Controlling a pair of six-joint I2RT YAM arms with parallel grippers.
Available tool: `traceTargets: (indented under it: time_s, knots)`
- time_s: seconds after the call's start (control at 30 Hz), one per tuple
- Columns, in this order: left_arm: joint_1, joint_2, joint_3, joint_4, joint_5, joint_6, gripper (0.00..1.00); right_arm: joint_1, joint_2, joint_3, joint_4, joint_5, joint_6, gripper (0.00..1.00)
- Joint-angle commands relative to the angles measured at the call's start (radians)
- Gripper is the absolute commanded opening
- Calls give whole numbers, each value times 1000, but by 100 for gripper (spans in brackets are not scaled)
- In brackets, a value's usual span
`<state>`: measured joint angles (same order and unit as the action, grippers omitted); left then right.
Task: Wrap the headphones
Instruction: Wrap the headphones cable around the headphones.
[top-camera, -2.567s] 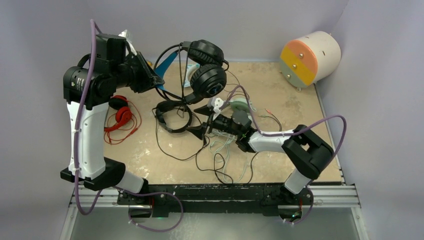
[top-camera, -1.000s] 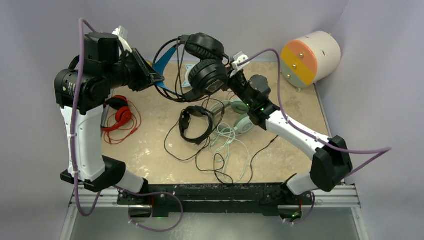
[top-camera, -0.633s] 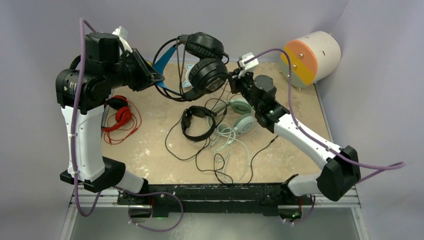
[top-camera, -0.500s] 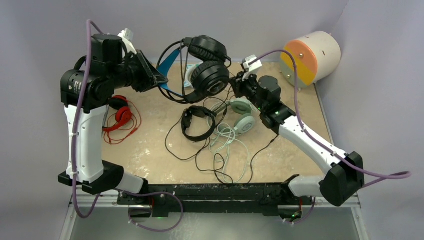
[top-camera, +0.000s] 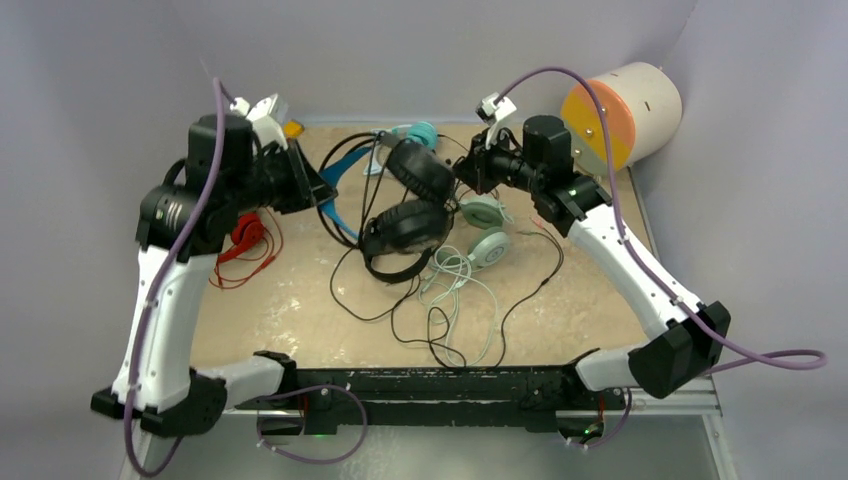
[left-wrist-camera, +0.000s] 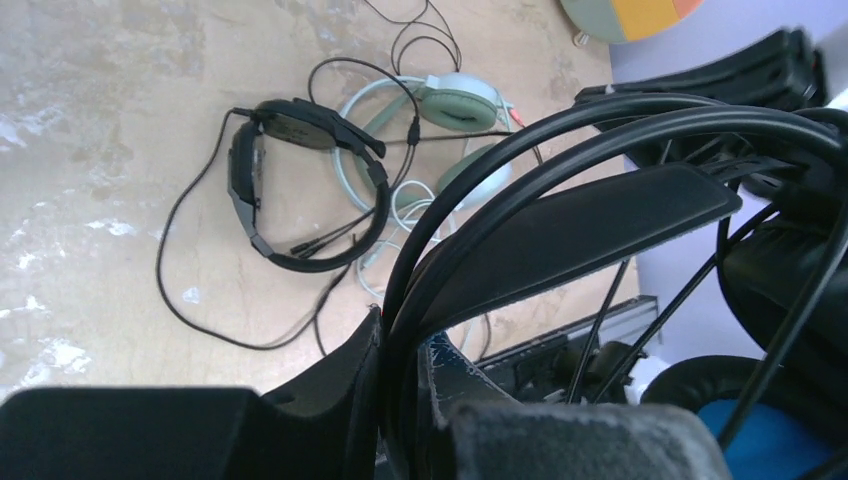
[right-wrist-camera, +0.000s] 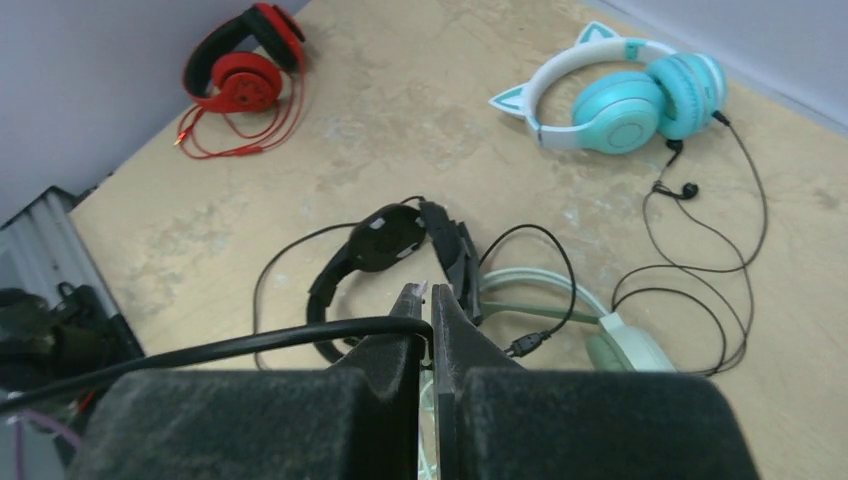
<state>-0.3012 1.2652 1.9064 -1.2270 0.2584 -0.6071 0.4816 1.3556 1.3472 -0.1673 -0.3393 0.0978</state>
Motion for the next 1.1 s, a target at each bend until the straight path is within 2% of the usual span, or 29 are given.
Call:
traceTargets:
  time_s: [0.0,0.2,0.27,0.37,0.53,0.63,0.8,0.93,1.07]
  knots:
    - [4,-202,-196,301,-32,95,0,-19,32,124,-135,-170,26,0]
    - [4,-244,-408,361,60,237,0,-26,116,293,-275,-275,28,0]
    - [2,-273,-482,399,34,285,0,-29,135,323,-306,-292,39,0]
    - [-38,-302,-564,437,-134,349,0,-28,149,339,-341,-330,60,0]
    - [-197,-323,-670,507,-412,472,0,-29,136,311,-381,-391,90,0]
    - [-216,-320,-712,546,-482,544,0,-28,111,240,-382,-410,102,0]
    - [-260,-301,-740,566,-499,733,0,-28,58,118,-365,-446,113,0]
    - [-308,-266,-735,572,-548,831,0,-27,50,96,-363,-461,107,0]
    - [-333,-276,-726,593,-424,912,0,-28,102,113,-406,-415,152,0]
